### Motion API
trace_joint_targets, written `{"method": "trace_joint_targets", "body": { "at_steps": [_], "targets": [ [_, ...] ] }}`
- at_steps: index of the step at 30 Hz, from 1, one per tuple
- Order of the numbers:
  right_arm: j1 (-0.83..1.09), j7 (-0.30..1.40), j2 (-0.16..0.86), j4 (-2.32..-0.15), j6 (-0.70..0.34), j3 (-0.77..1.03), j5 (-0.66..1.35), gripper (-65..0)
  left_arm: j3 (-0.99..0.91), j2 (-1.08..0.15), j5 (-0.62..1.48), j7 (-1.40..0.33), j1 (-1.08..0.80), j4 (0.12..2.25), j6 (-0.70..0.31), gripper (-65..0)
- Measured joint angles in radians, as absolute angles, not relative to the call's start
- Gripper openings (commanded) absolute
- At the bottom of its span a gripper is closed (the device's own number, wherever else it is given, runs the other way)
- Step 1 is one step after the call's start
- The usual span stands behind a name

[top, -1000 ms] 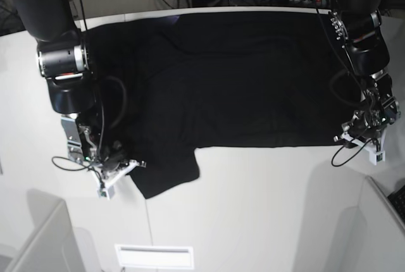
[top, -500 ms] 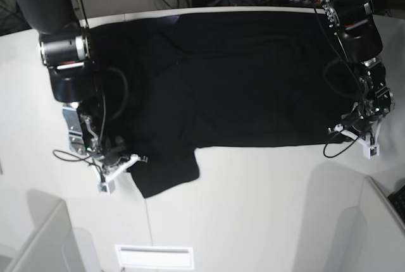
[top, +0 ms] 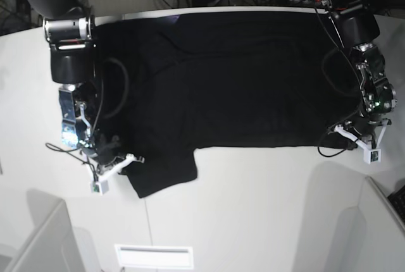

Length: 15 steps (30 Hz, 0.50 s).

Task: Fold the T-shirt properly
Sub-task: 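Lift the hem with both grippers and fold it onto the collar edge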

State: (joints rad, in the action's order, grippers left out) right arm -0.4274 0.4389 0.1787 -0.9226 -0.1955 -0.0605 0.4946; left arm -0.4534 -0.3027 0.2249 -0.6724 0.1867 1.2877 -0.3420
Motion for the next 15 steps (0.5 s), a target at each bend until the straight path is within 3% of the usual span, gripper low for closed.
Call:
{"method": "trace_joint_targets", "body": {
  "at_steps": [7, 12, 15],
  "targets": [
    [-0.335, 0.443, 0.2, -1.078, -0.195, -0.059, 0.493, -65.0, -0.544, -0.272, 0.224, -0.723, 0.167, 1.385, -0.345, -65.0],
    [-0.294, 0.447, 0.204, -1.164, -0.139, -0.059, 0.496, -65.0, -0.542, -0.268, 0.227, -0.723, 0.112, 1.434, -0.345, -65.0],
    [-0.284, 0.492, 0.201, -1.191, -0.139, -0.059, 0.494, -65.0, -0.547, -0.269, 0.231, -0.723, 0.079, 1.47, -0.394, -65.0]
  ]
}}
